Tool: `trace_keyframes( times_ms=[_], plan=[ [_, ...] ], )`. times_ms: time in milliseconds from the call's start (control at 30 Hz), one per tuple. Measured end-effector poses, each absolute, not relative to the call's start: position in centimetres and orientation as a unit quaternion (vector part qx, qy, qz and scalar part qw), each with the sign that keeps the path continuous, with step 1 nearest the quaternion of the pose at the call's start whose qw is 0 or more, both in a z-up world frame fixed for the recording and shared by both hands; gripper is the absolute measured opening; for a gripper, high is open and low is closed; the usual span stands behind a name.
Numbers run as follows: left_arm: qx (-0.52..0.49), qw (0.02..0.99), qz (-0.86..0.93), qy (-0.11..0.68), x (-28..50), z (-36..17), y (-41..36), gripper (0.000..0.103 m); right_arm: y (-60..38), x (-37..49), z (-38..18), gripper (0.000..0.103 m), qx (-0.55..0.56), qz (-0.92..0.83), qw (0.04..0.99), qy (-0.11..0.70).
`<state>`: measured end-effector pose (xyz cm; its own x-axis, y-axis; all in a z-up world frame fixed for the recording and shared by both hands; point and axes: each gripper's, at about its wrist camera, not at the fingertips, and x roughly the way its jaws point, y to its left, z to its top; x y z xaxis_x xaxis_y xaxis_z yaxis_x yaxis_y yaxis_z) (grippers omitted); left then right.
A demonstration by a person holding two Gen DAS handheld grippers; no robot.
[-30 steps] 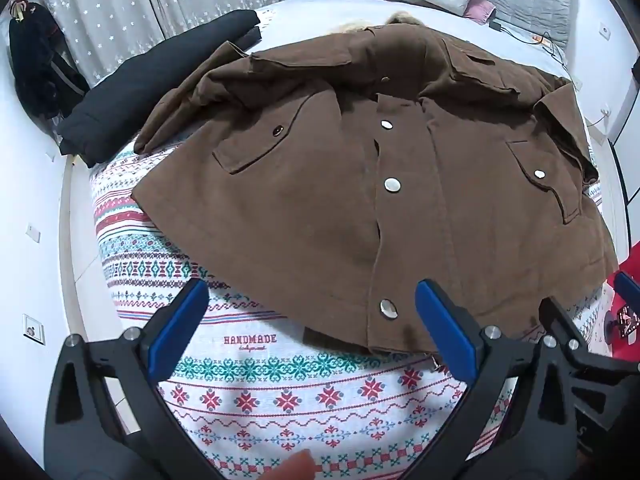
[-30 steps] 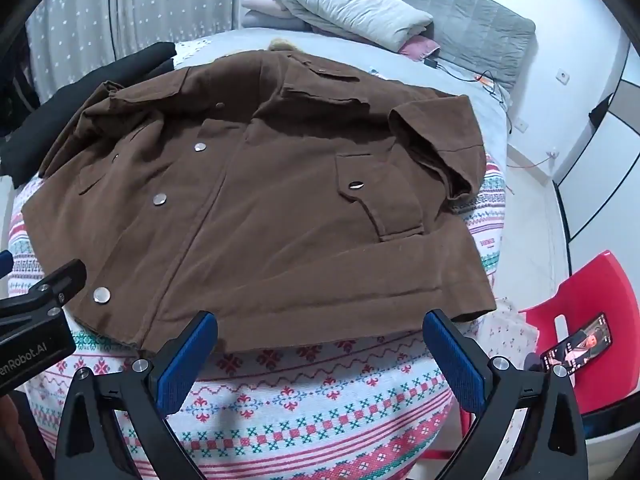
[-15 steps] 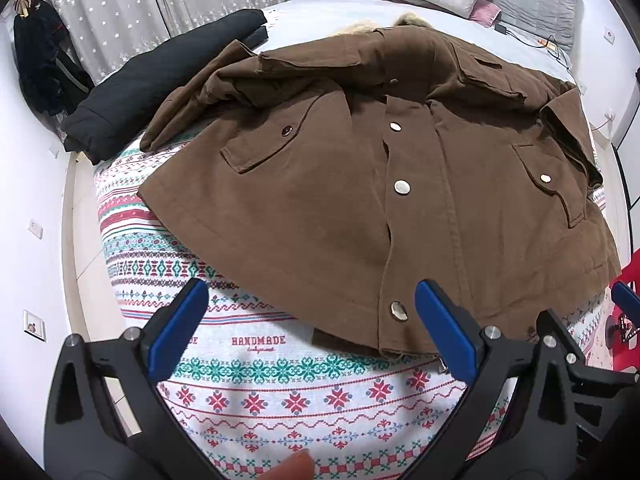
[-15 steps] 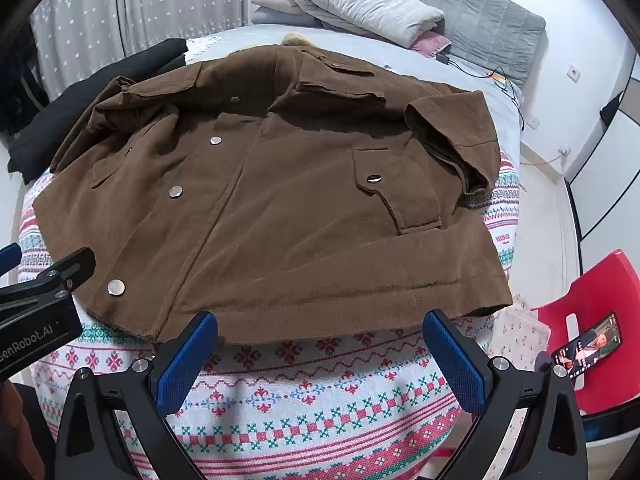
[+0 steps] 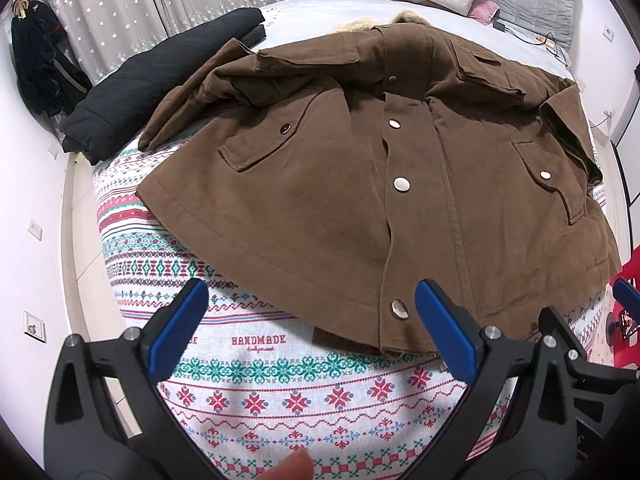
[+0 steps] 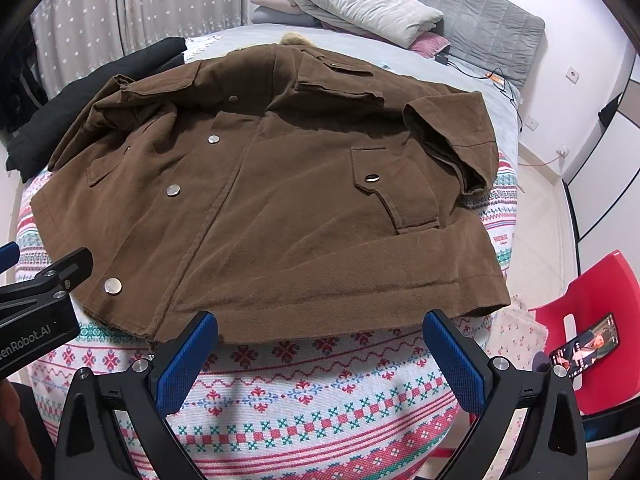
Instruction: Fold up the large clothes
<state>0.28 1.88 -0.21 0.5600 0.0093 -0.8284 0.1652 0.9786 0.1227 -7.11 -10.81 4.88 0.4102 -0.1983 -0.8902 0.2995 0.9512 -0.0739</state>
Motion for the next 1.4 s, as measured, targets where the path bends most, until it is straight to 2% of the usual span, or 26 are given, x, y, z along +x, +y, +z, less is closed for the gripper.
trace_keyframes(
  times_ms=[1400],
  plan=[
    [0.097,0.877,-0.042,0.469,0.38,-0.39,2.07,0.103,-10.77,-7.24,4.88,0.103,0.044,-0.147,0.838,0.524]
  ],
)
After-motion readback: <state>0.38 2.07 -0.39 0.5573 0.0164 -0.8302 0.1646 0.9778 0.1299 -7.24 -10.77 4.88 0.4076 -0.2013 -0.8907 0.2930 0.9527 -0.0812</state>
